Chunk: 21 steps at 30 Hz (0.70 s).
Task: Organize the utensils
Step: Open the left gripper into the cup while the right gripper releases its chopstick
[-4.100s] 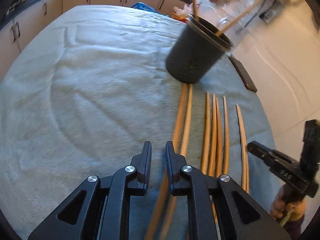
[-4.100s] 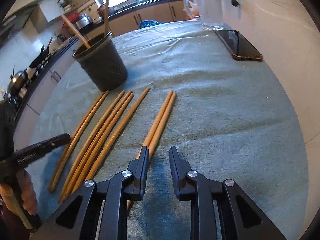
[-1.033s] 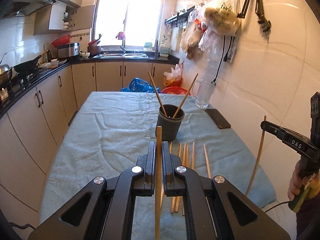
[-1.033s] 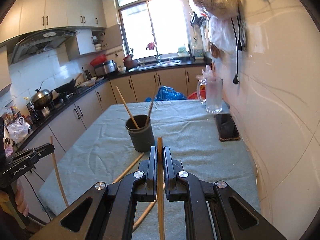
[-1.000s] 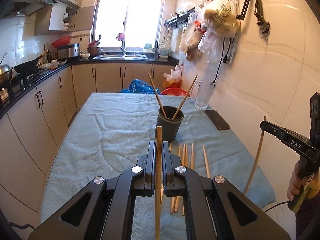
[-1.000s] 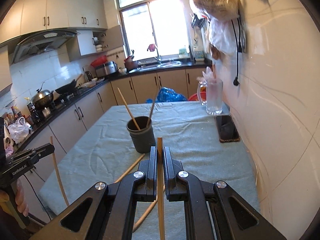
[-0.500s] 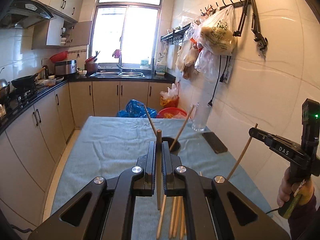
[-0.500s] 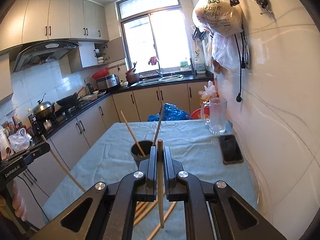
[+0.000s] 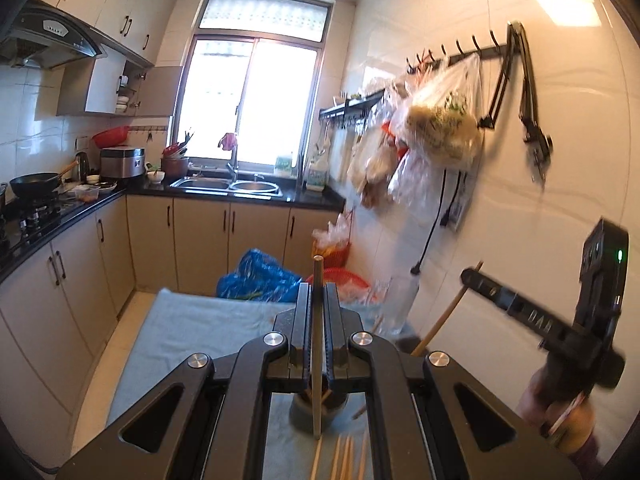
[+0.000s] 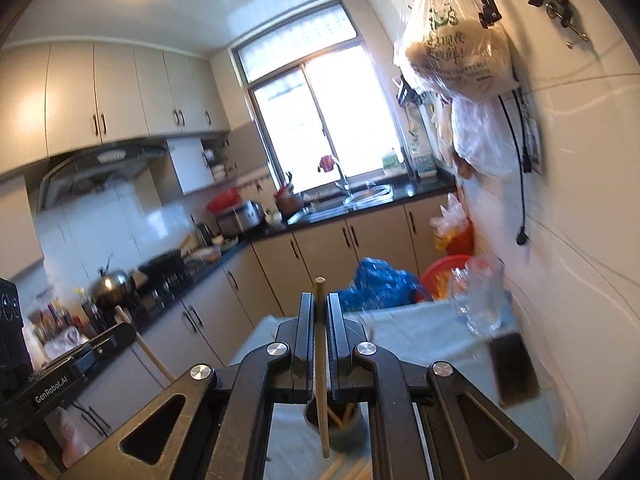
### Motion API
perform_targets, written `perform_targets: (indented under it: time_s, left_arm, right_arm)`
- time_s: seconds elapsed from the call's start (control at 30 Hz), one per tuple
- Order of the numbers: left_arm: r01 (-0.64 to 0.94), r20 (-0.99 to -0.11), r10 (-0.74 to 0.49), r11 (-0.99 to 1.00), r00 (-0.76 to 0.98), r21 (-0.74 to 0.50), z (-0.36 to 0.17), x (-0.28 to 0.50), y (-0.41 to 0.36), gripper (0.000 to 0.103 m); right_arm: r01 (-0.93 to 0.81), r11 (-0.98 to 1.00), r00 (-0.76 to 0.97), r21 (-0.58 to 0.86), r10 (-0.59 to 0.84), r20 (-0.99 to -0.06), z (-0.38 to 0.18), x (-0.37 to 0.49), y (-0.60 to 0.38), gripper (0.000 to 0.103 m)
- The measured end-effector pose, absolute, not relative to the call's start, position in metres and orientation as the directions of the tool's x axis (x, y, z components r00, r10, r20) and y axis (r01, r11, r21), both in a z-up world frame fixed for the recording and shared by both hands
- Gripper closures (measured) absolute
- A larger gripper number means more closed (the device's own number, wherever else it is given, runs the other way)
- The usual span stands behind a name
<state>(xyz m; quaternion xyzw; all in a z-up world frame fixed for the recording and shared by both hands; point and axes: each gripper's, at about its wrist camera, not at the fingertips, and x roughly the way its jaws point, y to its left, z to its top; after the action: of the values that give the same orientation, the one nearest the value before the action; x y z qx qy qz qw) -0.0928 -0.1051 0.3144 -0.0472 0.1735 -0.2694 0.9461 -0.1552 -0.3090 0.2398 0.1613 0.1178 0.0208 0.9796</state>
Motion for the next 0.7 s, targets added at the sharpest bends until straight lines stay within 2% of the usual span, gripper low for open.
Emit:
perform_targets:
  time_s: [0.2, 0.5, 0.67, 0.7]
  left_arm:
    - [0.479, -0.313, -0.516, 0.857, 0.797, -0.192, 0.3, -0.053, -0.133, 0.098]
    - [0.44, -0.489, -0.491, 0.87, 0.721, -0.224, 0.227, 0.002, -0.154, 0.098]
    - [0.424, -0.49, -0.488, 0.872, 0.722, -0.245, 0.22, 0.001, -0.145, 0.097]
    - [0.425, -0.488, -0.487, 0.873, 0.724, -0.24, 0.222, -0.001, -0.144, 0.093]
  right_arm:
    - [0.049, 0.964, 0.976, 0.261, 0.009, -0.217, 0.224, -0.118, -0.3, 0.097]
    - [0.098, 0.95, 0.923, 0.295, 0.024, -0.385, 0.161, -0.071, -0.314, 0.097]
    - [0.116, 0.946, 0.905, 0.303, 0.025, -0.425, 0.147, -0.062, -0.321, 0.095]
    - [0.12, 0.944, 0.903, 0.306, 0.024, -0.429, 0.146, -0.061, -0.323, 0.094]
